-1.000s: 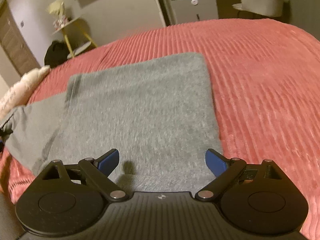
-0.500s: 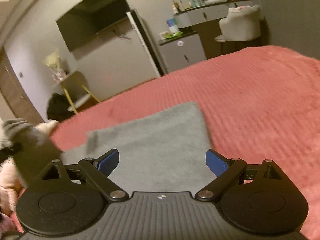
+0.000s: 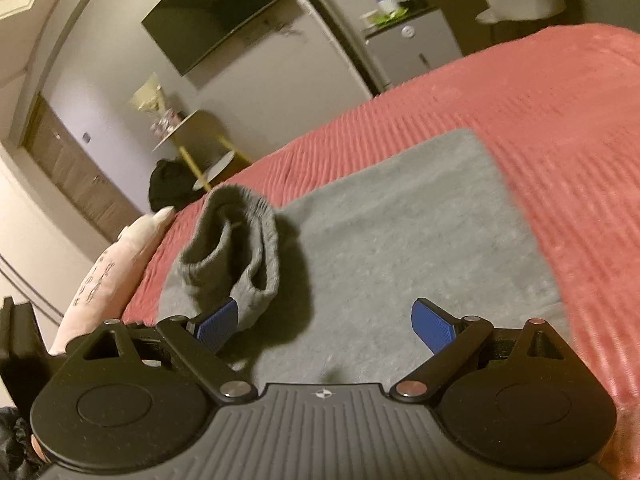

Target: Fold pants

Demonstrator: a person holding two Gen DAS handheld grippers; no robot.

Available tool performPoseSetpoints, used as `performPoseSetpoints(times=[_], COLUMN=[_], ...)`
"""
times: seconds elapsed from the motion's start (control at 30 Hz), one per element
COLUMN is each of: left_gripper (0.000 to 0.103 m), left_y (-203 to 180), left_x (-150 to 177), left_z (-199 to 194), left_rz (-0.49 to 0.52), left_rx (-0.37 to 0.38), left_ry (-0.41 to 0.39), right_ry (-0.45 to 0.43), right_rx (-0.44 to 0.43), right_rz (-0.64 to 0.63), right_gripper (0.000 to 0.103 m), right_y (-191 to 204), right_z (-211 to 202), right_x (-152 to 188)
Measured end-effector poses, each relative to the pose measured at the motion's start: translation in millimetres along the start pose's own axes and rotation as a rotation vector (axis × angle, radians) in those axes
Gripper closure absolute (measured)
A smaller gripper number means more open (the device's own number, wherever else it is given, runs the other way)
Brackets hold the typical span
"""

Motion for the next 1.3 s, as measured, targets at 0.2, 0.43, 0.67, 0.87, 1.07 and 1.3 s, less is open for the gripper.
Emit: performPoseSetpoints(times=[0.2, 0.43, 0.67, 0.87, 1.07, 1.3], left_gripper=[0.023, 0.018, 0.016, 0.014, 0.013, 0.012], left_y=[86.3, 132.3, 134.2, 126.8, 128.9, 127.1], left_x=[16.0, 48.3, 55.5, 61.2, 64.2, 64.7], left_z=[-26.7, -3.6, -2.5, -16.4, -14.5, -14.0], left_rz=[-0.403, -0.678, -0.703, -0.707, -0.744, -0.749], left_rx=[-0.193, -0.235, -0.228, -0.234, -0.219, -0.223], left_ry=[0.019, 0.182, 0.205, 0.2, 0.208, 0.205], right_ry=[0.025, 0.121, 0.044, -0.068, 0.121, 0.243], right_rx=[-0.025, 0.014, 0.203, 0.185, -0.103, -0.161], right_rz=[0.037, 0.096, -0.167, -0.22, 0.05, 0.198], right_gripper=[0.022, 0.032, 0.015, 0.007, 0.007, 0.007], right_y=[0.9, 3.1, 30.4, 57.2, 57.0, 61.0], right_z=[5.2, 30.7, 27.1, 26.1, 52.5, 95.1], right_x=[1.1, 9.5, 5.8, -3.4, -3.1, 9.5])
Point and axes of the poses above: each gripper's, at about its wrist camera, not at the fingertips, and z roughly the way its jaws point, y to its left, x to its underside, the point moved 6 cm from there along z, roughly the way its jaws point, and after that the axes turned 7 degrees about x, right-handed, at the moved point
